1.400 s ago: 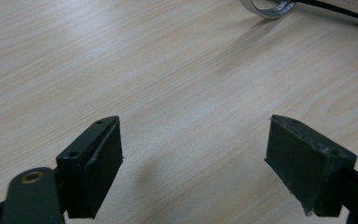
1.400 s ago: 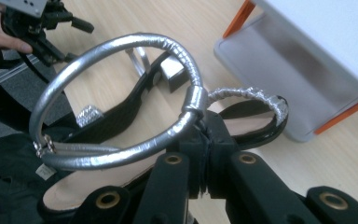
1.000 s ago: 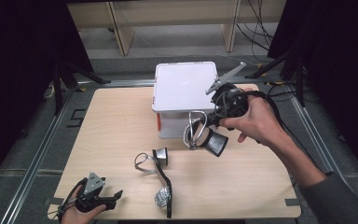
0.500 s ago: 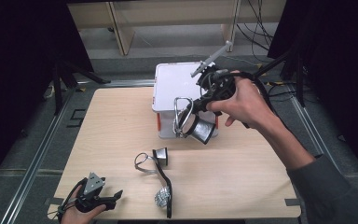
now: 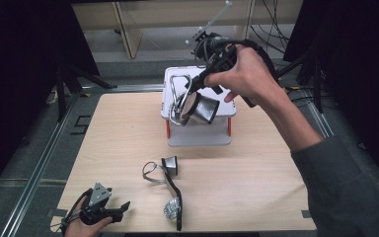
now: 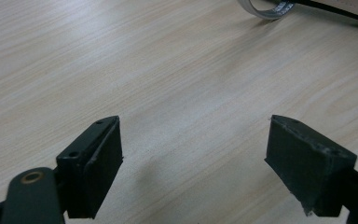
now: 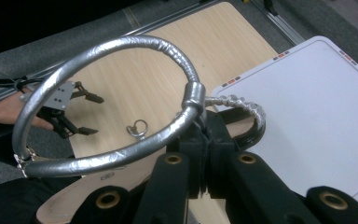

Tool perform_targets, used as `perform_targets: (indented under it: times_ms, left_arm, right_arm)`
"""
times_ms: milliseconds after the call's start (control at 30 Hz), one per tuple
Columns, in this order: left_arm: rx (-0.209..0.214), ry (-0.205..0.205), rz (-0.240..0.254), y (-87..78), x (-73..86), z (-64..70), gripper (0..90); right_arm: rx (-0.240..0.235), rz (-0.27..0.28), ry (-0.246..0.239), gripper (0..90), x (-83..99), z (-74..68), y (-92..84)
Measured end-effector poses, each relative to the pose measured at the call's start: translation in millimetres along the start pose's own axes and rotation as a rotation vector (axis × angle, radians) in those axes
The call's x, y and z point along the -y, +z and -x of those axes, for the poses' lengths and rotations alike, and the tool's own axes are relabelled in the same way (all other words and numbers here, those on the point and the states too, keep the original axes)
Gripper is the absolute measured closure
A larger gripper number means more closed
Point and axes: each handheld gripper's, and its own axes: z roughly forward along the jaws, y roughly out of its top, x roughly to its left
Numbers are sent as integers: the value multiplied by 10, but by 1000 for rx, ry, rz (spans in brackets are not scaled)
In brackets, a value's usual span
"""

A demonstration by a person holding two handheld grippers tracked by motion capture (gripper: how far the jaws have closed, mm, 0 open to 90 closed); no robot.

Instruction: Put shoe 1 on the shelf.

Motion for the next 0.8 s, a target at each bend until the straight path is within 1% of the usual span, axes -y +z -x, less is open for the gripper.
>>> perform_targets:
  times_ms: [133, 233, 333, 400, 433, 467, 500, 567, 600, 633, 667, 700, 733, 767, 800]
  left_arm:
    - [7, -3, 3, 1, 3, 6, 181]
    - [0, -1, 3, 1, -1, -1, 181]
    - [11, -6, 10, 1, 2, 8, 181]
    - [9, -2, 11, 6, 1, 10, 180]
    - [13, 0, 5, 7, 1, 21, 180]
    - [18, 15, -2, 6, 5, 23, 180]
    - [23, 9, 1, 11, 6, 37, 180]
    - [26, 25, -5, 5, -4, 39, 180]
    - [27, 18, 3, 10, -5, 48, 180]
    - [31, 20, 1, 7, -3, 49, 180]
    - [33, 8, 8, 6, 2, 55, 180]
    - [28, 17, 6, -2, -1, 44, 180]
    - [30, 10, 10, -2, -3, 41, 180]
    - [27, 12, 13, -6, -4, 36, 180]
    - [26, 12, 12, -12, -5, 37, 180]
  right_arm:
    - [30, -11, 23, 885, -146, 81, 21]
    - [42, -21, 38, 885, -243, 158, 60]
    - [55, -25, 51, 885, -329, 251, 135]
    - [66, -37, 71, 885, -397, 315, 197]
    - [69, -35, 68, 886, -422, 346, 217]
    - [82, -34, 71, 885, -454, 386, 240]
    - [83, -35, 85, 885, -486, 416, 265]
    - [92, -30, 79, 885, -554, 496, 315]
    - [101, -23, 81, 885, -584, 538, 340]
    - [110, -17, 88, 885, -611, 583, 367]
    - [114, -13, 94, 885, -636, 625, 397]
    - [112, -11, 112, 885, -662, 668, 440]
    - [115, -3, 118, 885, -679, 711, 475]
    - [122, 3, 99, 885, -695, 767, 511]
    - [133, 8, 106, 885, -705, 814, 548]
